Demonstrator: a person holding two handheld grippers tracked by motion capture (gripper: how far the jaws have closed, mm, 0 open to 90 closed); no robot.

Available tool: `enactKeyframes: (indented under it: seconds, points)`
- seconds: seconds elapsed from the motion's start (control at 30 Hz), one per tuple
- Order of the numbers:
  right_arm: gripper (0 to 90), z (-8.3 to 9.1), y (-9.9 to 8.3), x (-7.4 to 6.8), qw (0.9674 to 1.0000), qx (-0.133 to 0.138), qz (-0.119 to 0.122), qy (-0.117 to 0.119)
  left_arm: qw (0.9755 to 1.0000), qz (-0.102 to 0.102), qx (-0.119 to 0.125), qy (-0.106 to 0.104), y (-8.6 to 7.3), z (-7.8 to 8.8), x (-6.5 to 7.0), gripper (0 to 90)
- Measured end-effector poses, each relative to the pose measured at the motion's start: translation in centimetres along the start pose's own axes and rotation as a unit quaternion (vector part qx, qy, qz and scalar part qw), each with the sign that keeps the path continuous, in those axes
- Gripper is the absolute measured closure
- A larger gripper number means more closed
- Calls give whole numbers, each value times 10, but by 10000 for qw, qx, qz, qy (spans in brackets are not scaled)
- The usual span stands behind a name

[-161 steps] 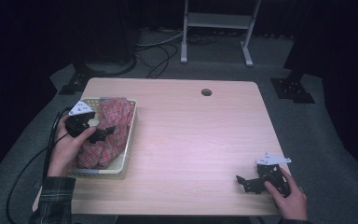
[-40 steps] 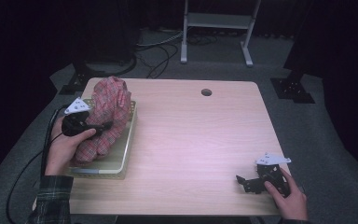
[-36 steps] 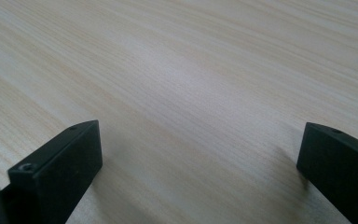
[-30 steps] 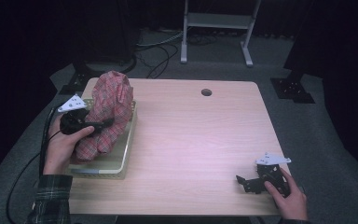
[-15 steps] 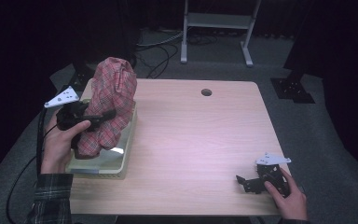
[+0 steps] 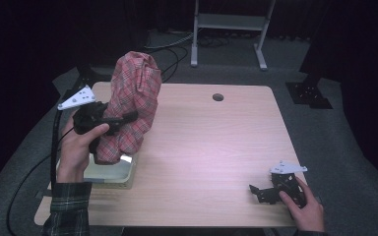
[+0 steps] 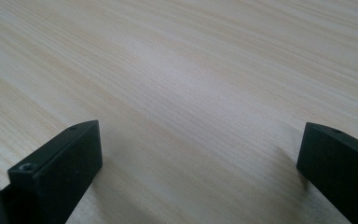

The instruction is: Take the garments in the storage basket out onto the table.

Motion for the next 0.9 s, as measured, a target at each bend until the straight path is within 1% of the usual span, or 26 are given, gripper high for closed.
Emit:
enactKeyframes:
  seconds: [0.3,0.47,0.57,0.9]
  points:
    - [0,0,0,0,10000,0,2,0,9991,-46,191,-378,7,-32,22,381]
    - [0,0,0,0,10000,-1,2,0,9982,-96,229,-552,9,-53,34,382]
    - [0,0,0,0,10000,-2,1,1,9975,-89,255,-648,9,-67,41,382]
    - [0,0,0,0,10000,-5,5,0,9958,-163,258,-859,3,-104,62,383]
Point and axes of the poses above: each handheld gripper's, and its own axes: z roughly backward along the jaws, y roughly out of its top, x roughly to its right, the point moved 2 cm from there along -z, roughly forward along the jaws, and after that the axes turned 8 degrees about -y, right-handed, at the moved point
